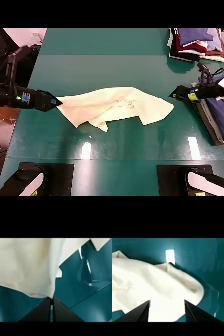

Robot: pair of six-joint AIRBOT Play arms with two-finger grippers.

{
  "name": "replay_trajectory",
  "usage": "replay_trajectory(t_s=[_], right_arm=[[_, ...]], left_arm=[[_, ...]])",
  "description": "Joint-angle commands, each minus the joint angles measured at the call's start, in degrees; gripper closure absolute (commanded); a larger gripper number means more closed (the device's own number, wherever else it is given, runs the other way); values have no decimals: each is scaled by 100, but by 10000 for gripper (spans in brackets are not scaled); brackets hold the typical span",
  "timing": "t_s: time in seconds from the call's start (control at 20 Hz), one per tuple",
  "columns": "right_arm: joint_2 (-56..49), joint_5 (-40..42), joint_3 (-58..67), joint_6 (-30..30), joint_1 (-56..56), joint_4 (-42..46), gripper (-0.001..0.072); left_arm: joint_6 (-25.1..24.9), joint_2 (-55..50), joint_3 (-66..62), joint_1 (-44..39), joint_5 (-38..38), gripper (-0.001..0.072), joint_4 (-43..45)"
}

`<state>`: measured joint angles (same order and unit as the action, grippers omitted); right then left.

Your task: Fold the shirts.

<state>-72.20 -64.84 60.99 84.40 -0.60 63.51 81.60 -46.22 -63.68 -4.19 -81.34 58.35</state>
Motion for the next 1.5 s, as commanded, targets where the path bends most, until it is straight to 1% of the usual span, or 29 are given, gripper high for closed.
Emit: replay_trajectory(t_s=[0.0,0.05,0.15,0.25,0.3,0.4,0.45,0.5,0.65,0.7,0.75,0.8,0.85,0.9,1.05,1.15,1.25,1.35,1.45], right_arm=[[-94,-466,70,-44,-291,61,222],[48,-505,-225,-42,-404,-7,222],[302,-614,-986,-44,-577,-413,232],[439,-286,-1655,-42,-605,-588,238],[450,-85,-1893,-42,-605,-732,273],[352,302,-2253,-133,-599,-1333,273],[214,442,-2332,-358,-553,-1692,273],[68,555,-2343,-442,-472,-1921,274],[-289,739,-2164,-459,-133,-2004,282],[-352,721,-2076,-461,-37,-1991,305],[-354,730,-2011,-494,39,-1982,483],[-339,706,-1947,-494,76,-1987,588],[-273,645,-1891,-496,72,-1989,678],[-155,535,-1825,-494,55,-1989,697],[494,179,-1263,-492,-181,-1991,698],[1003,122,-542,-426,-417,-1996,698],[1447,149,356,-426,-643,-1996,698],[1749,144,1364,-426,-859,-1993,698],[1932,125,2371,-428,-1071,-1993,698]], left_arm=[[-140,4,326,-2,-57,682,-219],[-243,4,328,-2,-52,682,-201],[-258,2,326,-2,116,682,-203],[-258,4,326,0,444,682,-201],[-258,4,326,0,533,681,-201],[-258,4,326,0,601,682,-197],[-260,4,326,0,601,682,-179],[-267,4,326,0,599,682,-173],[-404,4,326,0,577,682,-173],[-404,4,326,0,579,682,-173],[-407,4,326,0,579,682,-170],[-407,4,326,0,579,682,-151],[-407,4,319,0,581,682,-118],[-404,4,291,0,581,682,-44],[-400,4,-275,0,678,682,584],[-328,4,-1010,0,901,682,1222],[-133,4,-1856,0,1257,682,1687],[-96,4,-2704,0,1735,682,1875],[-96,4,-3501,0,2184,682,1882]])
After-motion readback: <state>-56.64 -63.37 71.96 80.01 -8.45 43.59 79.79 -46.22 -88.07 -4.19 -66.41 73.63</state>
